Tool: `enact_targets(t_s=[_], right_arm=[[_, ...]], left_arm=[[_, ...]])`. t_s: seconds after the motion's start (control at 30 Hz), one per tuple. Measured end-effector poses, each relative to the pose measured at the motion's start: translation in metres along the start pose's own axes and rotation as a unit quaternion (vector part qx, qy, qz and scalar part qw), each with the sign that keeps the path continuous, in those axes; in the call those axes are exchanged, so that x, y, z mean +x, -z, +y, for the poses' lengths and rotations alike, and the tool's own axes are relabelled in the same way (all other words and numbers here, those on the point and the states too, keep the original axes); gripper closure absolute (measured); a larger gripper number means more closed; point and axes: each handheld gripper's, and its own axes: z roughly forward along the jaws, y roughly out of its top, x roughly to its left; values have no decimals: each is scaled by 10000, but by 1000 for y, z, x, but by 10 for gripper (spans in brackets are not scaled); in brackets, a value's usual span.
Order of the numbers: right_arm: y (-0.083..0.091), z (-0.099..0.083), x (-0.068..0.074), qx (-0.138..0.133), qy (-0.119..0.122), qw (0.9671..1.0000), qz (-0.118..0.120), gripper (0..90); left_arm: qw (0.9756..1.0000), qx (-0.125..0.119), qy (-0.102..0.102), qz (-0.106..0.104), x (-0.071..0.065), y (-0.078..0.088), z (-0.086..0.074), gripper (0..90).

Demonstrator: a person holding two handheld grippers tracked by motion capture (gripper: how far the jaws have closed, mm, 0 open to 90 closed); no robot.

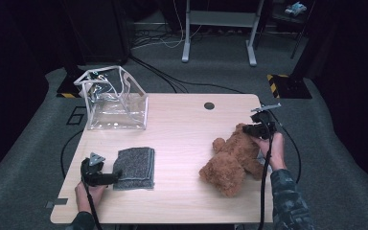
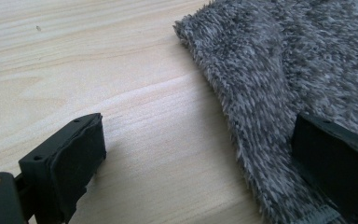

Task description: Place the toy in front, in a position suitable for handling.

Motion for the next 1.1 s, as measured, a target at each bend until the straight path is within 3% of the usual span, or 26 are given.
enact_targets(t_s=[0.43,0.73,0.8,0.9,0.97,1.07,1.1], right_arm=[[26,14,24,-403,-33,9992,-30,840],[22,22,32,-437,-5,9990,-44,840],[22,25,35,-444,-11,9990,-38,840],[22,27,36,-459,-30,9989,-52,841],[22,29,38,-469,-25,9989,-64,841],[21,32,40,-474,-72,9988,-113,841],[20,33,40,-503,-44,9987,-120,841]], left_arm=[[10000,3,-1,-27,0,0,0,38],[9998,-109,91,-138,5,9,-1,37],[9996,-202,135,-119,5,15,0,38],[9982,-558,199,-89,2,30,5,47],[9974,-686,155,-127,-4,38,11,51],[9955,-899,153,-252,-20,44,20,57],[9951,-931,60,-332,-28,43,24,57]])
